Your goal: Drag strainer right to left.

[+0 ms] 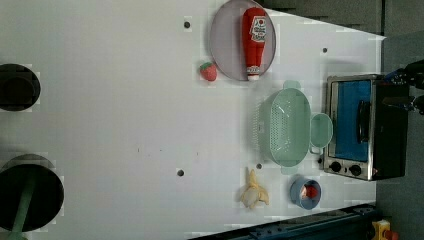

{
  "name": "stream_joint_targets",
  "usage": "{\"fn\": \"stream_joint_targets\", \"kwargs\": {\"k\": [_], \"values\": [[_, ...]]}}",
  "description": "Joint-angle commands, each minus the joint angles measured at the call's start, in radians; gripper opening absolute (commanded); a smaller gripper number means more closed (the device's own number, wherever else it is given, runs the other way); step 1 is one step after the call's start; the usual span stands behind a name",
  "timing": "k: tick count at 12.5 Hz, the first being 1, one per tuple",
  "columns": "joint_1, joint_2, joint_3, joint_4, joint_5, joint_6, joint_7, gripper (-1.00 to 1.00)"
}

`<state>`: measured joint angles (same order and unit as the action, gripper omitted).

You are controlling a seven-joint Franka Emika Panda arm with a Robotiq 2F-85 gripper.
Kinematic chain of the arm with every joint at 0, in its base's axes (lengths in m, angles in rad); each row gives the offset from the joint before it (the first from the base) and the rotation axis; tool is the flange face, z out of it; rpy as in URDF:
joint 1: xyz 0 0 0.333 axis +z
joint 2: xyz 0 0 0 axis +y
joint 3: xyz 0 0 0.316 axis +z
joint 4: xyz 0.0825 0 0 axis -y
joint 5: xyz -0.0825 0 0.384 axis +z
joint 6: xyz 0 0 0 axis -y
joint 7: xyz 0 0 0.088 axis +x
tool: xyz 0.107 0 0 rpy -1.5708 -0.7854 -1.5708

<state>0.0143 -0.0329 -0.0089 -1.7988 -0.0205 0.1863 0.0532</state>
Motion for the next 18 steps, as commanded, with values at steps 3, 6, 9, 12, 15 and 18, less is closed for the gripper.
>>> {"fn": "stream_joint_targets", "kwargs": {"k": [3, 6, 9, 12, 15, 18], "values": [[-0.033, -0.523, -0.012, -0.268, -0.005, -0.254, 0.115, 1.0], [-0.033, -0.475, -0.011, -0.305, -0.005, -0.207, 0.116, 1.0], [-0.033, -0.38, -0.012, -0.388, -0.005, -0.048, 0.127, 1.0], [-0.033, -0.26, -0.012, -0.476, -0.005, 0.152, 0.129, 1.0], [-0.033, -0.12, -0.012, -0.534, -0.005, 0.361, 0.173, 1.0], [-0.032, 0.027, -0.006, -0.56, -0.005, 0.532, 0.327, 1.0]]}}
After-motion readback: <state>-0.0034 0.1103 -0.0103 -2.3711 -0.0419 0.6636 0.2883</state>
